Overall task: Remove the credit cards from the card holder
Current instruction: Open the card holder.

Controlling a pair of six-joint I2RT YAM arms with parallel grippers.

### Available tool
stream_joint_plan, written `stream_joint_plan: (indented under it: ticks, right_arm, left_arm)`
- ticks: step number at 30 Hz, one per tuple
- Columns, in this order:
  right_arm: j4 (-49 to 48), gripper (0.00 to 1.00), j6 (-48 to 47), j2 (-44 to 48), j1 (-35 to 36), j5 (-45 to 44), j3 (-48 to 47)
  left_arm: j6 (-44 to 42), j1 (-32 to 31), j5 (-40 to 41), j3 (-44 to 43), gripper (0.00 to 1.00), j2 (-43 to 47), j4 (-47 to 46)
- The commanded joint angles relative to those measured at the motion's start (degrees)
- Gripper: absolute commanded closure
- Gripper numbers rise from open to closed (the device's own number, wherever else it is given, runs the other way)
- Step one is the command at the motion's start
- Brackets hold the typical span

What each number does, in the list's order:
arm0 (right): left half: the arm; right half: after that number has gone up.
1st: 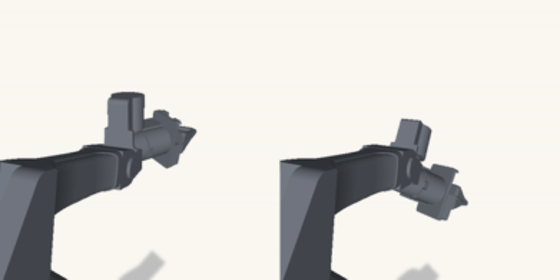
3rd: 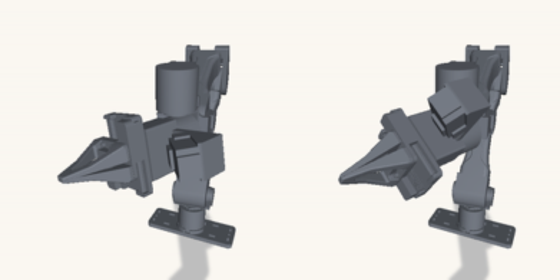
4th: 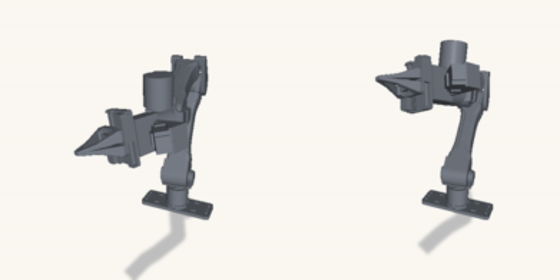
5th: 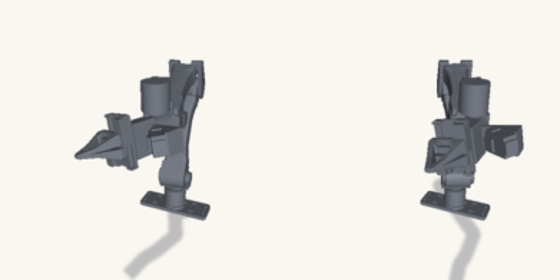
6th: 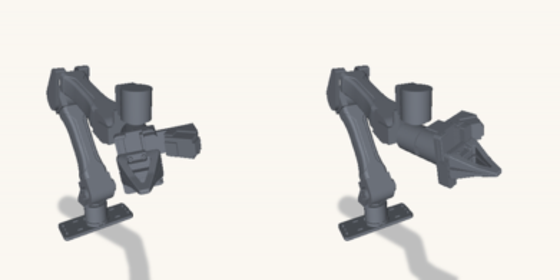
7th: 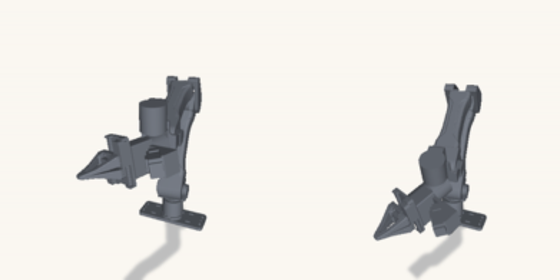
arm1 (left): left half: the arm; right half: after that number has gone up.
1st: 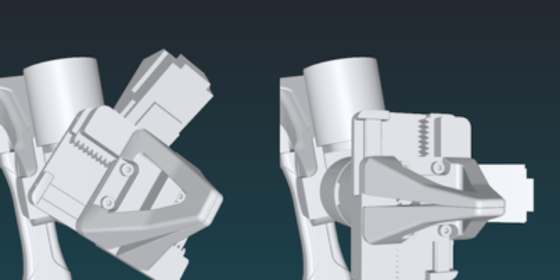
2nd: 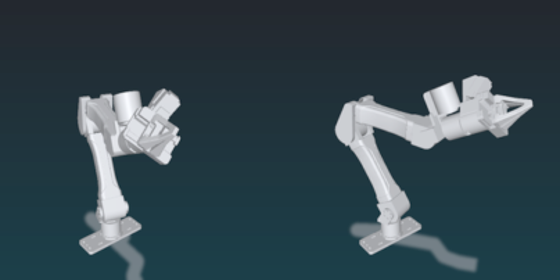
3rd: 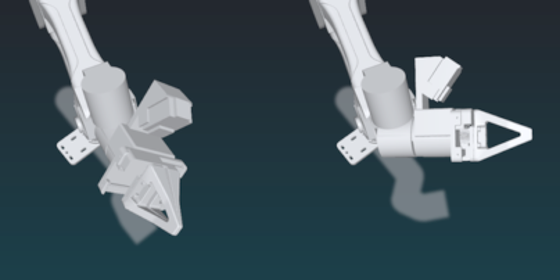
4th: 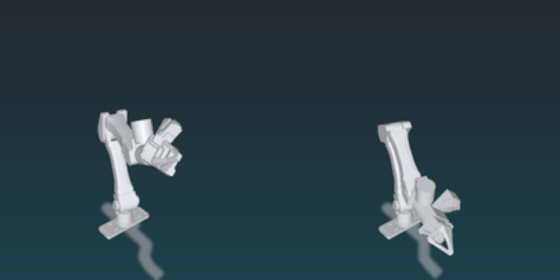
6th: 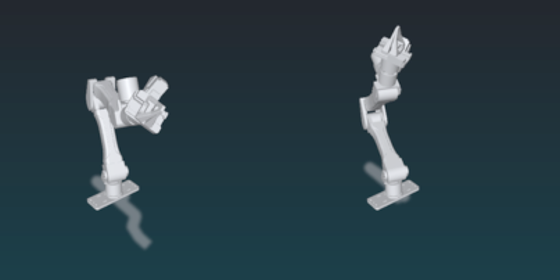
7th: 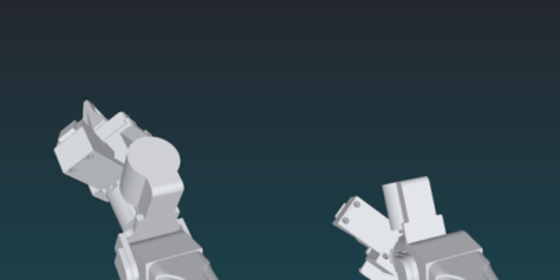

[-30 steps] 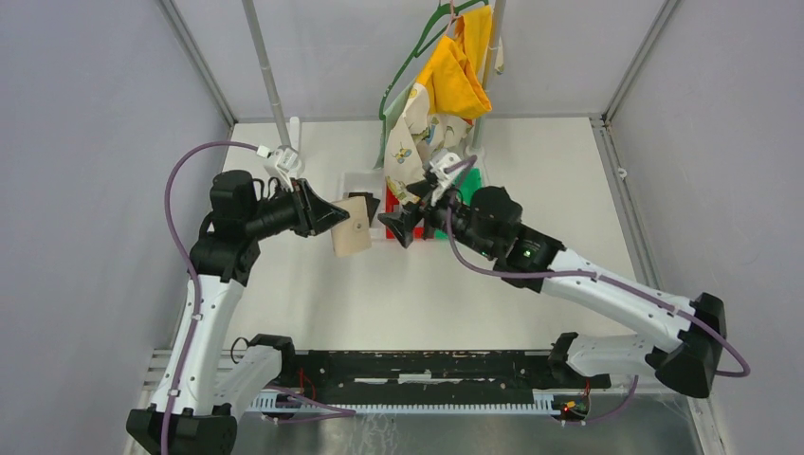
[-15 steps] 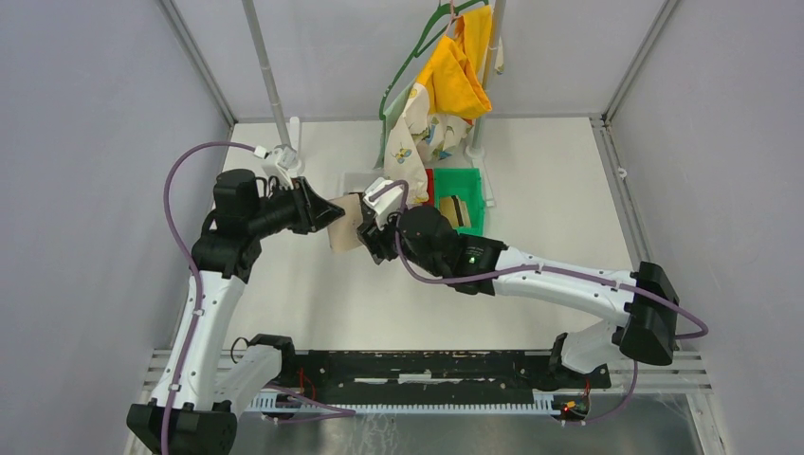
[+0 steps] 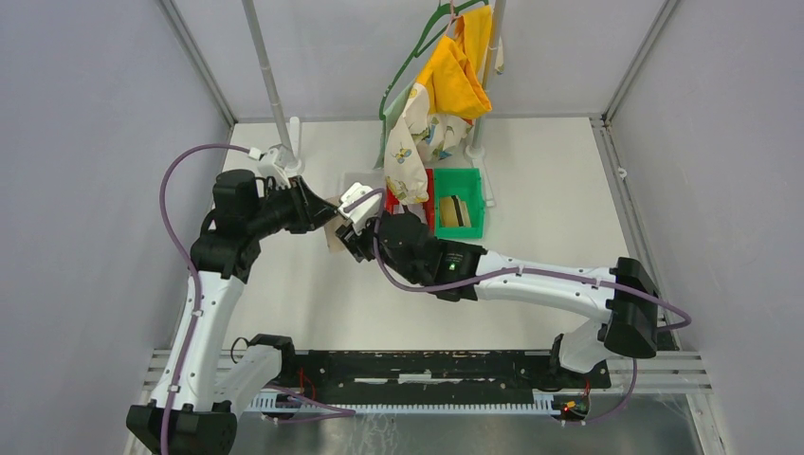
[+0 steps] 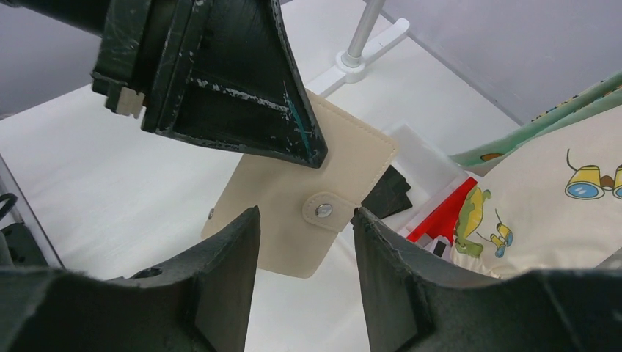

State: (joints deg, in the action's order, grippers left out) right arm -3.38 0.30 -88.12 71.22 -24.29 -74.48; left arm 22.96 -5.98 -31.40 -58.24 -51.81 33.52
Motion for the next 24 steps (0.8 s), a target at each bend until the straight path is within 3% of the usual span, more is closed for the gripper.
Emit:
stream_joint_plan:
  ticks: [1, 12, 24]
  right_arm:
    - [-3.2, 0.46, -2.6, -0.7, 0.5, -3.6, -2.4]
    - [-3.9, 0.58, -4.0, -3.1, 1.0, -8.5, -2.4]
    - [-12.3, 0.8, -6.1, -4.3, 1.7, -14.3, -0.2]
  left_arm:
    - [2.9, 0.0, -0.2, -3.8, 0.98, 1.2, -2.6]
    - [4.7, -0.1, -1.3, -5.4, 0.98, 0.7, -2.2]
    - [5.1, 0.0, -2.7, -4.7, 0.98, 0.5, -0.8]
